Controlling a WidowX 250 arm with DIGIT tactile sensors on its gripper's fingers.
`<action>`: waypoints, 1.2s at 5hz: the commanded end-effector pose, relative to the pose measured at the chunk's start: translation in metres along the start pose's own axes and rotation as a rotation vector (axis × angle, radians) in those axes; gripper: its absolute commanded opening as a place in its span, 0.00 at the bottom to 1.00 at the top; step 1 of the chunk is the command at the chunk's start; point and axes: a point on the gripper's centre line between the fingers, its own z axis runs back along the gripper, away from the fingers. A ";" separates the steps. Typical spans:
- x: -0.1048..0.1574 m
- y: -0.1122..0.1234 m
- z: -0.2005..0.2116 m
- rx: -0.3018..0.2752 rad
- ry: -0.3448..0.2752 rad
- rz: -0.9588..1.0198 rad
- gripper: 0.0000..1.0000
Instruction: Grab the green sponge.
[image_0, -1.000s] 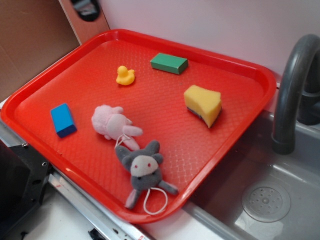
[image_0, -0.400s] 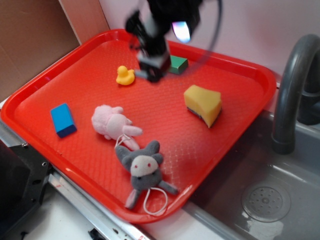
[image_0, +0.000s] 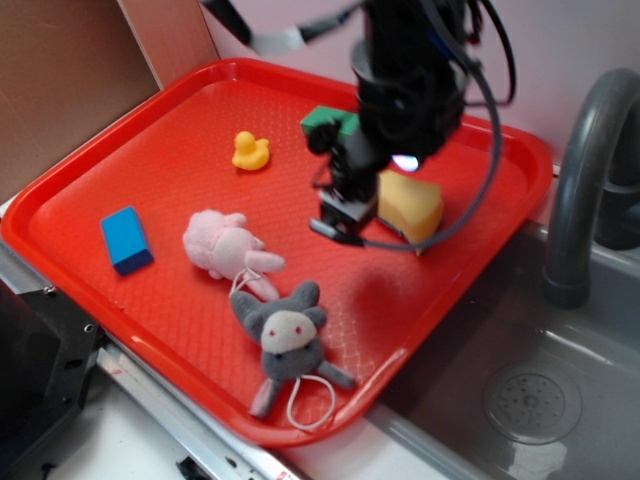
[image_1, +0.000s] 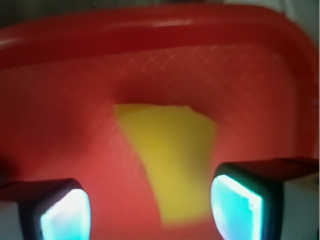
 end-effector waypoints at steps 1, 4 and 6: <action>0.014 0.008 -0.015 -0.003 -0.047 0.036 1.00; -0.034 -0.007 0.036 0.047 -0.145 0.457 0.00; -0.112 -0.027 0.098 0.062 -0.058 0.958 0.00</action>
